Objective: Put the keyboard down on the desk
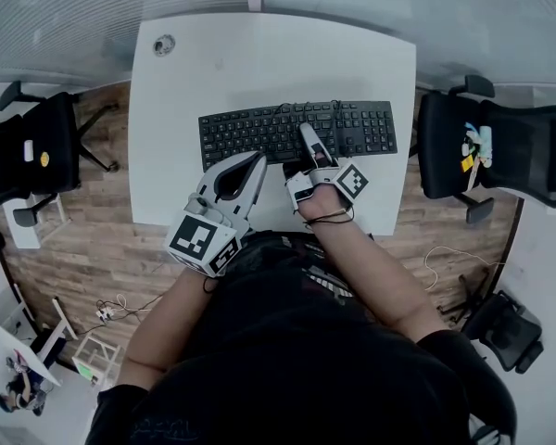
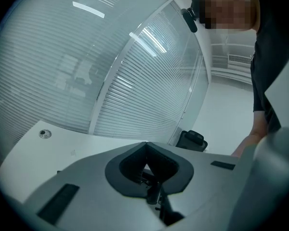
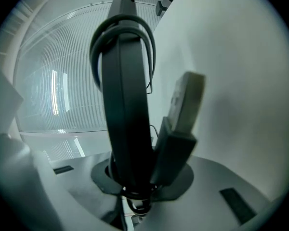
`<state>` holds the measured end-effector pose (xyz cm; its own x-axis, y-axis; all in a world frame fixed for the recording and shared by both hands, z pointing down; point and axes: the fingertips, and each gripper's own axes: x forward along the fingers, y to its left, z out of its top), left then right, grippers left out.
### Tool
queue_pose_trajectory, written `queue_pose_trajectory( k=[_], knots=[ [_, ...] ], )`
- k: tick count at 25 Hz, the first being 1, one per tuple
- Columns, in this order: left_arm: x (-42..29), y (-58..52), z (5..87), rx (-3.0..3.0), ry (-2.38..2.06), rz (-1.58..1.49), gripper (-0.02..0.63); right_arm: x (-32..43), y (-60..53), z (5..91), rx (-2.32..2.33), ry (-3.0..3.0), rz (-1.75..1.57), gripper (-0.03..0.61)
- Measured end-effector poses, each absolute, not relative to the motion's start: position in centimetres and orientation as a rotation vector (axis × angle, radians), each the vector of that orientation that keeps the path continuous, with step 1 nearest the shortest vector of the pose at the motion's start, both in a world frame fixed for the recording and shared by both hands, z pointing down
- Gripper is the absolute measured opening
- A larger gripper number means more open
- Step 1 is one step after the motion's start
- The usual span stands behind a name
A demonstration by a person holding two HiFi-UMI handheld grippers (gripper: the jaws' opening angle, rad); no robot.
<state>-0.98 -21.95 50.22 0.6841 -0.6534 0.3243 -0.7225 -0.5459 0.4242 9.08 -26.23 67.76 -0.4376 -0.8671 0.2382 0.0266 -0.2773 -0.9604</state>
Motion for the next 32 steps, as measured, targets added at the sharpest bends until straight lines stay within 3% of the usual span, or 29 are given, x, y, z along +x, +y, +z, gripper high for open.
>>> queue_pose_trajectory(
  k=[23,26,32],
  knots=[
    [-0.6,-22.6,53.8,2.298,-0.996,0.229,0.015,10.4,-25.1,72.6,-1.221,1.217,-1.849,0.107],
    [-0.1,-22.5,54.0,2.293,-0.973,0.236,0.015,10.5,-25.1,72.9,-1.231,1.186,-1.867,0.181],
    [0.4,-22.2,54.4,2.285,-0.935,0.242,0.015,10.3,-25.4,72.8,-1.225,1.226,-1.891,0.223]
  ],
)
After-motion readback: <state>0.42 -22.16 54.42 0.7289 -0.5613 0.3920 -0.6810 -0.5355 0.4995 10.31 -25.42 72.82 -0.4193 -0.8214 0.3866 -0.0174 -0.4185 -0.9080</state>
